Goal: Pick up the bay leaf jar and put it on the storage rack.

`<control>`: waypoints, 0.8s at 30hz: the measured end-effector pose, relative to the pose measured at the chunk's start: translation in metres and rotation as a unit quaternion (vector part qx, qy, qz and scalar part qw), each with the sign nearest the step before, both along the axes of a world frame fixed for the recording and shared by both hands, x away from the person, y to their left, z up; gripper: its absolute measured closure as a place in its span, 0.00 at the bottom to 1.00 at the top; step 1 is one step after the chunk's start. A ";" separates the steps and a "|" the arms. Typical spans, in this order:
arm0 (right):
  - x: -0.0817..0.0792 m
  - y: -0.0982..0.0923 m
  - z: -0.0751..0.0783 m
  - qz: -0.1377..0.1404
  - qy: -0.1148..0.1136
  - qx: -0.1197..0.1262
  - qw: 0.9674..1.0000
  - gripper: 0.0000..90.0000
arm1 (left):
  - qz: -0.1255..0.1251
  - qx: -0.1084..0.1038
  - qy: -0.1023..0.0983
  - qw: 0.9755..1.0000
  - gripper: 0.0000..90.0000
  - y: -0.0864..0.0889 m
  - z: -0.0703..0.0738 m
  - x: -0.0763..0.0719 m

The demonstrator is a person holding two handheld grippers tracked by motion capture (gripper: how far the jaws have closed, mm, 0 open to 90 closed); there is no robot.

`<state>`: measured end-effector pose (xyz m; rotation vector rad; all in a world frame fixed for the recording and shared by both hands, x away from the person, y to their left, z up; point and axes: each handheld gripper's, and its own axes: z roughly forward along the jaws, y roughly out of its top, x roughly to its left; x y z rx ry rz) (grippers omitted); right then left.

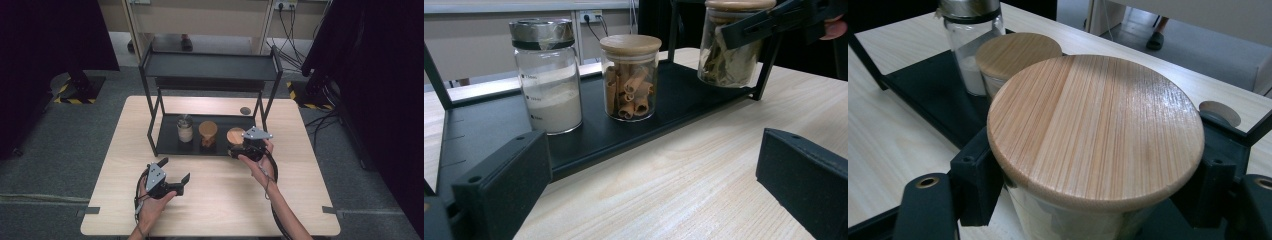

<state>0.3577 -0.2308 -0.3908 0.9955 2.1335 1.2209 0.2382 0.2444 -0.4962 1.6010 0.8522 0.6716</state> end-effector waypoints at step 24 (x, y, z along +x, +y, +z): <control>0.030 0.019 -0.014 -0.030 0.006 -0.008 0.999 0.29 | -0.001 0.001 -0.002 1.000 0.01 0.000 0.000 0.000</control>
